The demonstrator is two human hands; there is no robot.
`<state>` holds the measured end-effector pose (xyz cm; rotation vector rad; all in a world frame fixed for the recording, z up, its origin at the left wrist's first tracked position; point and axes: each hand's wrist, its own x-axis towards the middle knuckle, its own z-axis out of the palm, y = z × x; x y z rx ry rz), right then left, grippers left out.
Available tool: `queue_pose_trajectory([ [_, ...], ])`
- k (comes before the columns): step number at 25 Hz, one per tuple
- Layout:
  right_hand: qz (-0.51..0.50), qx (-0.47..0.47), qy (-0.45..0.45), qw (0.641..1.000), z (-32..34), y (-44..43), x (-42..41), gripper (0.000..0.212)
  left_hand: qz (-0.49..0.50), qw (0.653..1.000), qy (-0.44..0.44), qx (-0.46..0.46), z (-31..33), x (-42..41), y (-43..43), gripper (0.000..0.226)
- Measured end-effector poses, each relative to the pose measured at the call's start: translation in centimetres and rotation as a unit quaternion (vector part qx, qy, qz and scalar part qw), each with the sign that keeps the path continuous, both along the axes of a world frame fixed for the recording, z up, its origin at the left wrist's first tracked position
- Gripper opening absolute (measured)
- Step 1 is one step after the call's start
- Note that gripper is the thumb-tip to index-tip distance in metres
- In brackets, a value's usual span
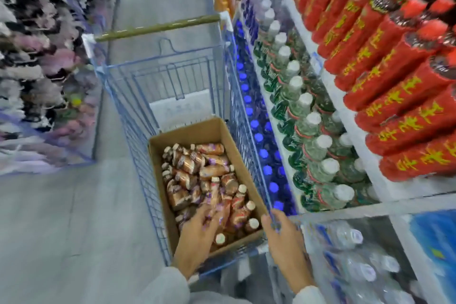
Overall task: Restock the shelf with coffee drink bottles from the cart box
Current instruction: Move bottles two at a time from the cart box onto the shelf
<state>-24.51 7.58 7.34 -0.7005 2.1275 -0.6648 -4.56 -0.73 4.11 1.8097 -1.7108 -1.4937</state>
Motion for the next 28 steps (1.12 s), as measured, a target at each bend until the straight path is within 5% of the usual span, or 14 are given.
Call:
queue_pose_trajectory([
  [3,0.005,0.043,-0.031,0.999,-1.5,-0.4,0.8,0.041,0.010,0.997,-0.037,0.072,-3.7,1.2,-0.5,0.030],
  [7,0.013,0.090,-0.053,0.994,-2.9,-0.7,0.6,0.030,0.051,0.984,-0.077,0.153,-7.9,0.2,-2.5,0.039],
  [14,0.068,0.150,-0.090,0.982,-5.1,-1.2,0.3,0.035,0.340,0.920,-0.021,0.191,-13.1,-2.8,-16.0,0.066],
  [19,0.071,0.158,-0.115,0.978,-5.6,-2.5,0.2,0.032,0.376,0.904,-0.082,0.183,-17.9,-4.0,-23.3,0.080],
  [24,0.072,0.160,-0.102,0.979,-6.2,-3.9,0.3,0.030,0.313,0.892,-0.212,0.248,-21.0,-4.8,-26.1,0.095],
  [28,0.089,0.144,-0.124,0.978,-6.3,-4.6,0.5,0.034,0.359,0.901,-0.081,0.232,-20.1,-3.8,-25.1,0.091],
])
